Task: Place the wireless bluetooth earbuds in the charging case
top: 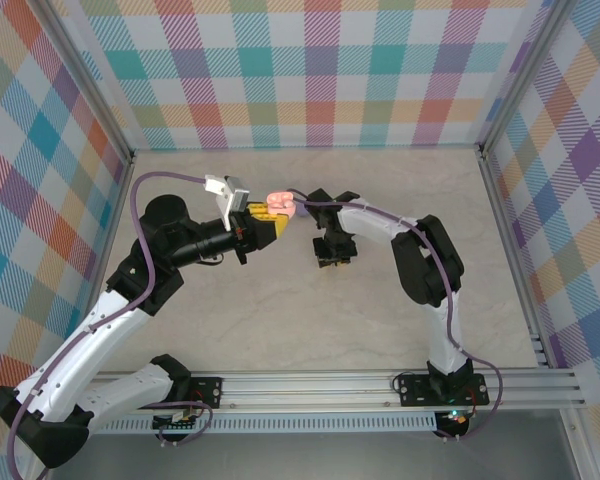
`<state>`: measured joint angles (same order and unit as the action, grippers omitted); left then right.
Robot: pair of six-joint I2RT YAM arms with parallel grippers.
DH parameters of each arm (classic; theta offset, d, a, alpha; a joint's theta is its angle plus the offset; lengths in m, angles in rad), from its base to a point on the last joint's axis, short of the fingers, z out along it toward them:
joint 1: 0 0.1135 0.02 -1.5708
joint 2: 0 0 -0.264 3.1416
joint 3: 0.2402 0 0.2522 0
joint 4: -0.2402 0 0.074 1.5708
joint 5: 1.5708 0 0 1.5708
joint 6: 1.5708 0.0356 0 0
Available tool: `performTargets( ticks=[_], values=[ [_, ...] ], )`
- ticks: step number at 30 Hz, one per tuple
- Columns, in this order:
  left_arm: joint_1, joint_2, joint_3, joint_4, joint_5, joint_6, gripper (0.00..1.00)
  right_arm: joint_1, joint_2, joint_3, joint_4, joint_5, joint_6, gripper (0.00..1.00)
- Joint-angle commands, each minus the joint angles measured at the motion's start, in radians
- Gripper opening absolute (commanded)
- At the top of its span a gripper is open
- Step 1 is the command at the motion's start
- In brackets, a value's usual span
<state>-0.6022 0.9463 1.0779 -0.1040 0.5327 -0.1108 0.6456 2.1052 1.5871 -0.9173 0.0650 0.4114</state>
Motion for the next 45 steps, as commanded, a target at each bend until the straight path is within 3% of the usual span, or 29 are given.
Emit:
performTargets(
  ticks=[1,10,23,28,34,40,45],
  values=[
    [-0.010,-0.007,0.017,0.002,0.013,0.016,0.05,0.005,0.028,0.029,-0.027,-0.022,0.016,0.29],
    [-0.010,-0.012,0.013,-0.005,0.007,0.017,0.05,0.018,0.067,0.076,-0.059,-0.009,-0.057,0.24],
    [-0.011,-0.010,0.019,-0.013,0.002,0.016,0.05,0.046,0.100,0.164,-0.061,-0.040,-0.383,0.26],
    [-0.010,-0.008,0.020,-0.016,0.002,0.016,0.05,0.046,0.086,0.189,-0.060,-0.063,-0.349,0.35],
    [-0.010,-0.009,0.022,-0.019,0.004,0.017,0.04,0.046,0.024,0.183,-0.037,-0.107,-0.261,0.39],
    [-0.010,-0.004,0.025,-0.013,0.012,0.016,0.04,0.046,-0.038,0.094,-0.017,-0.112,-0.193,0.30],
    [-0.009,-0.004,0.028,-0.011,0.017,0.016,0.05,0.045,-0.078,-0.014,0.020,-0.109,-0.167,0.16]
  ],
)
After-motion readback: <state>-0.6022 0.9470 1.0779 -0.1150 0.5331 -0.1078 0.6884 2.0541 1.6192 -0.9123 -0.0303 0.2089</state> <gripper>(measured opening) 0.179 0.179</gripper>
